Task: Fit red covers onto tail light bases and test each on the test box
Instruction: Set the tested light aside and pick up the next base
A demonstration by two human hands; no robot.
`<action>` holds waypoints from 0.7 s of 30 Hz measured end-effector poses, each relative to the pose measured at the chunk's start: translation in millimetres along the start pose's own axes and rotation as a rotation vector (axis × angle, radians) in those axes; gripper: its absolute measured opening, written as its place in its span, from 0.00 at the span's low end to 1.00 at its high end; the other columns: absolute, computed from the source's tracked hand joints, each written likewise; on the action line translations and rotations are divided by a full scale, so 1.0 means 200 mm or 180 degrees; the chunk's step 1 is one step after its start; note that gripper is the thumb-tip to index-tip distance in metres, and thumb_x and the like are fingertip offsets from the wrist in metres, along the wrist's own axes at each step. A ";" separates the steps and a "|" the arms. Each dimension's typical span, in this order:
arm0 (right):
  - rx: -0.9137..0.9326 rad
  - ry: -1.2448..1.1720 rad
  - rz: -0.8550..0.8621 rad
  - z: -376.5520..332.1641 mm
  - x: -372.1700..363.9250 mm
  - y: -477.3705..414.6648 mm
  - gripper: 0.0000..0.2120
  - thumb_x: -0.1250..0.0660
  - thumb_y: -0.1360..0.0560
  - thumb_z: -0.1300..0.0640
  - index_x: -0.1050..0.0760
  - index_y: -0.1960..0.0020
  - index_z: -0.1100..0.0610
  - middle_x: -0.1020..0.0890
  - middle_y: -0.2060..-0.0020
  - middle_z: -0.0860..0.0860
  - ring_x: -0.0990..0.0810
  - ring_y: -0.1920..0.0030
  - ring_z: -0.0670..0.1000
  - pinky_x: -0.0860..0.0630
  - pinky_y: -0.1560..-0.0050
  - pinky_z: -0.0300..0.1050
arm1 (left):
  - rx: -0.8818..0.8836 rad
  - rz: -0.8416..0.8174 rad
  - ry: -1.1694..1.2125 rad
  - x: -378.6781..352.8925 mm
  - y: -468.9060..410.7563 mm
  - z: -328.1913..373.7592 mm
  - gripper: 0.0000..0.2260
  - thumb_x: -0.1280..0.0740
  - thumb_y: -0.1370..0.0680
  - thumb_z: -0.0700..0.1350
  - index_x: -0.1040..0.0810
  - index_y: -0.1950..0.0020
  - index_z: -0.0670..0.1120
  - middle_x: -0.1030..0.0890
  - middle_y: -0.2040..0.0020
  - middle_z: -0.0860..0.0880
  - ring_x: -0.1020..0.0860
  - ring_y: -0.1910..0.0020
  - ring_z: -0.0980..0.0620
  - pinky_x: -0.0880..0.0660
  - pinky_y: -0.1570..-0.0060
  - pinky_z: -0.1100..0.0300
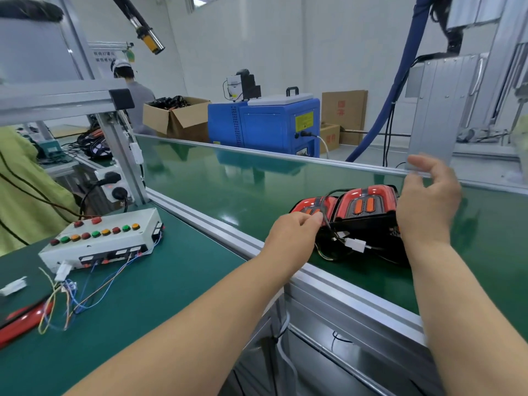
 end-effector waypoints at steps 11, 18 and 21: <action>0.0732 -0.0679 -0.1119 -0.43 -0.33 0.38 0.12 0.40 0.20 0.61 0.20 0.50 0.49 0.17 0.60 0.43 0.30 0.73 0.47 0.32 0.73 0.42 | 0.0056 0.0581 0.0746 0.37 0.19 -0.16 0.06 0.32 0.22 0.45 0.18 0.58 0.51 0.18 0.69 0.55 0.25 0.72 0.60 0.27 0.65 0.63; 0.0678 -0.0711 -0.2224 -0.54 -0.71 0.82 0.09 0.38 0.19 0.60 0.19 0.51 0.53 0.22 0.70 0.41 0.24 0.67 0.39 0.31 0.61 0.32 | -0.0062 0.1132 0.0431 0.71 0.37 -0.21 0.17 0.34 0.21 0.53 0.21 0.67 0.48 0.28 0.78 0.54 0.33 0.77 0.58 0.38 0.77 0.69; 0.0651 -0.0707 -0.2551 -0.61 -0.83 0.98 0.09 0.38 0.19 0.60 0.19 0.53 0.56 0.23 0.71 0.42 0.24 0.67 0.43 0.29 0.62 0.36 | -0.0003 0.1337 0.0277 0.86 0.46 -0.25 0.21 0.37 0.19 0.56 0.27 0.71 0.49 0.29 0.78 0.53 0.34 0.77 0.55 0.37 0.73 0.61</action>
Point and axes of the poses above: each hand's wrist, its own y-axis away from the middle knuckle, its own x-axis out of the back of the hand, z = x × y, the point moved 7 cm from there along -y, towards the middle knuckle
